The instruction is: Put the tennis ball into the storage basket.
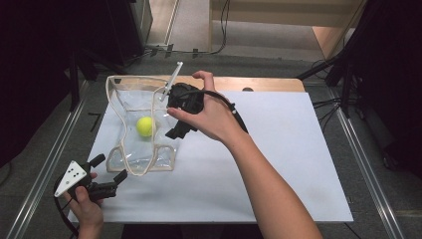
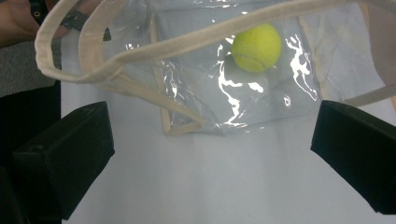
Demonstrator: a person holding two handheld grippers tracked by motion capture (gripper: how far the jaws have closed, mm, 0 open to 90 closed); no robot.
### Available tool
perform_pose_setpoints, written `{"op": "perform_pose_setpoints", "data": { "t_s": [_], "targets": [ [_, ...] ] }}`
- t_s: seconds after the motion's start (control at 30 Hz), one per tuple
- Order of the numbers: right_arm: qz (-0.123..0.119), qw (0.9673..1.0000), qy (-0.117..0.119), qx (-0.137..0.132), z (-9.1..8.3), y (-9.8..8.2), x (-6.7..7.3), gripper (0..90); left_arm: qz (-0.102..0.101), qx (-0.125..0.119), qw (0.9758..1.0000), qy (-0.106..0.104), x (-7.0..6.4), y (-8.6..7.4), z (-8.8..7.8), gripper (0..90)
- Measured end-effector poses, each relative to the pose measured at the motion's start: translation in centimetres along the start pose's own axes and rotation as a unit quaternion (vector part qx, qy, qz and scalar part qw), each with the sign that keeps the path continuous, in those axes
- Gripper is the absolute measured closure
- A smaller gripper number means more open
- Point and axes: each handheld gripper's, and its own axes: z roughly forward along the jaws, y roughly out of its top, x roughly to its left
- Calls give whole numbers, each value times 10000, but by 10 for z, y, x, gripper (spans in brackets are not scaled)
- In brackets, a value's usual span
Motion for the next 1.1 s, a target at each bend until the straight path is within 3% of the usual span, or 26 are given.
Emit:
{"op": "perform_pose_setpoints", "data": {
  "t_s": [0.4, 1.1],
  "targets": [
    [316, 9995, -29, -48, -1, -37, -5, 0, 9, 3, 10000, 2, 0, 0, 0, 0],
    [655, 9976, -56, -194, 0, -96, -3, 0, 21, 3, 10000, 10, 0, 0, 0, 0]
  ]
}}
